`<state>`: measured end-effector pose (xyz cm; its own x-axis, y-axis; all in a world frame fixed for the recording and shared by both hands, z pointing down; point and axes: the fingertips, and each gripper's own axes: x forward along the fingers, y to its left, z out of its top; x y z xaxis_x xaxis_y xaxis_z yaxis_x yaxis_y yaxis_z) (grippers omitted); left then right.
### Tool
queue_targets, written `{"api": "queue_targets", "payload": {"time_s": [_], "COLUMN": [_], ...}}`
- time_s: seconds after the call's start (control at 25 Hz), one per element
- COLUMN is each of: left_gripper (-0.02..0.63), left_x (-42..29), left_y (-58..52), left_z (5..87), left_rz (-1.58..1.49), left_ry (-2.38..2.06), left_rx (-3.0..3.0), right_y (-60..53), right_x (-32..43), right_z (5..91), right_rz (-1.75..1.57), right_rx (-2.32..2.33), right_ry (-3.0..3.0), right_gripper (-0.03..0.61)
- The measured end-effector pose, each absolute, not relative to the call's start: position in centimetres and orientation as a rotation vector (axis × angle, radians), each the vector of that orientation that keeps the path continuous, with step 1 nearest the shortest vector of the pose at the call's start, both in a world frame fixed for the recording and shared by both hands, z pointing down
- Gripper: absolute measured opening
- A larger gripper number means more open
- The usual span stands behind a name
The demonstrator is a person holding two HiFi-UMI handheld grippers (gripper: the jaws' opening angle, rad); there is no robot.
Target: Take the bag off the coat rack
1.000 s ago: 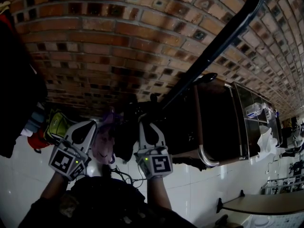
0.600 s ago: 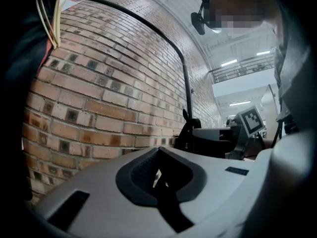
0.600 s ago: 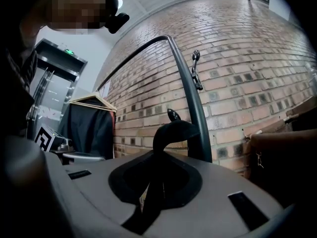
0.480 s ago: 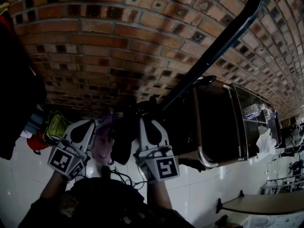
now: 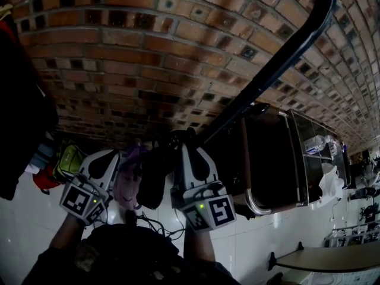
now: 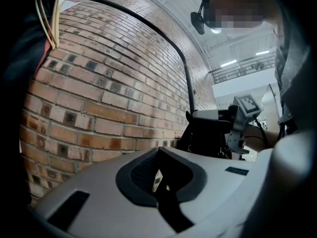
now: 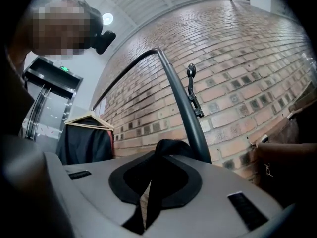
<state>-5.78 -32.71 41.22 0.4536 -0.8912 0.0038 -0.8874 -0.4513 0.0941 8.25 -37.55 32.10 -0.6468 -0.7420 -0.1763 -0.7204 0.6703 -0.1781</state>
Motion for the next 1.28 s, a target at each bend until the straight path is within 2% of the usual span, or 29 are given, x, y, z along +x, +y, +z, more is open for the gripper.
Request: {"api": "queue_targets", "payload": {"time_s": [0.56,0.88,1.28], "left_gripper": [0.031,0.031,0.031], "left_x": [-6.6,-7.6,-8.7], "left_y": [-32.9,-33.2,-31.1], "left_z": [40.7,39.9,39.5], "left_rz": [-0.052,-0.072,-0.093], "left_ry": [-1.644,-1.676,-1.701], "left_rx": [2.596,2.59,2.588], "right_y": [-38.9,-38.5,-34.4], "right_x": [8.4,5.1,2.4], "right_z": [28.7,24.3,24.9], "right_rz": [-0.133,-0.069,-0.081], "right_rx": [-1.101,-0.928,-0.778], "right_ry": [2.603,2.614,2.693], "right_gripper": [0.055,0.055,0.055]}}
